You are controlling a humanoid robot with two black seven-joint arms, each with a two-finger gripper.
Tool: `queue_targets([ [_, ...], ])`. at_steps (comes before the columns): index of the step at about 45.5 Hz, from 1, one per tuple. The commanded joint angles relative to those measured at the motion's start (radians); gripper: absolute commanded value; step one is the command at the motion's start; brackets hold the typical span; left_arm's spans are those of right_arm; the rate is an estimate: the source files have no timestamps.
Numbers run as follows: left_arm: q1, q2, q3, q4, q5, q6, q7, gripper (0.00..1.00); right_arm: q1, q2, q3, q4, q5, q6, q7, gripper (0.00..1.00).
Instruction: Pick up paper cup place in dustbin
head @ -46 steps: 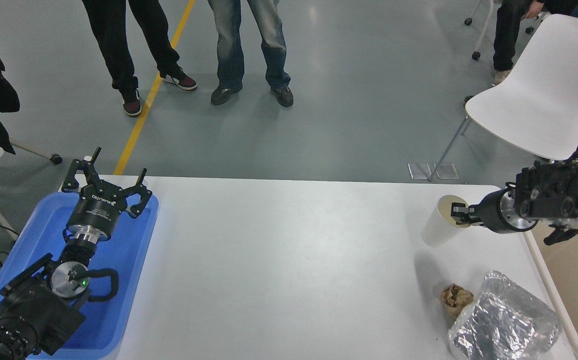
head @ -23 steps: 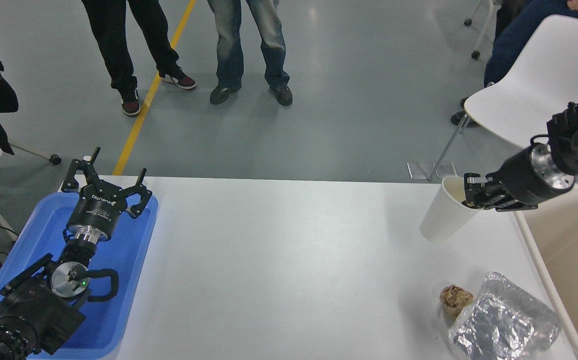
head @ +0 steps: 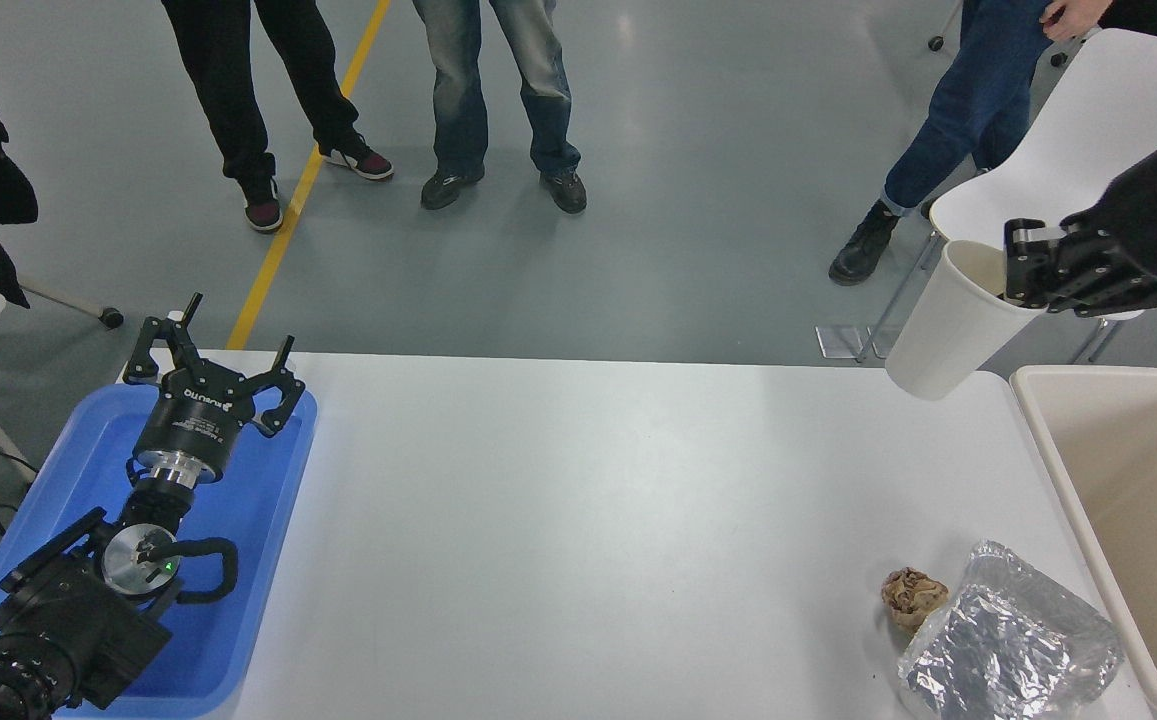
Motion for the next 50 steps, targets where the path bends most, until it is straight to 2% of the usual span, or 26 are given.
queue_targets([
  [1,0.000,0.000,0.000,0.000,0.000,0.000,0.000,1.00,0.073,-0.001,-0.058,0.001,0.004,0.010,0.000,0.00],
  [34,0.000,0.002,0.000,0.001,0.000,0.000,0.000,1.00,0.064,-0.041,-0.165,-0.008,0.008,0.010,0.000,0.00],
  [43,0.002,0.003,0.000,0.000,0.000,0.002,-0.002,1.00,0.058,-0.096,-0.211,-0.020,-0.006,0.010,0.000,0.00],
  [50,0.003,0.003,0.000,0.001,-0.002,0.002,-0.004,1.00,0.047,-0.196,-0.259,-0.053,-0.015,0.010,-0.003,0.00],
])
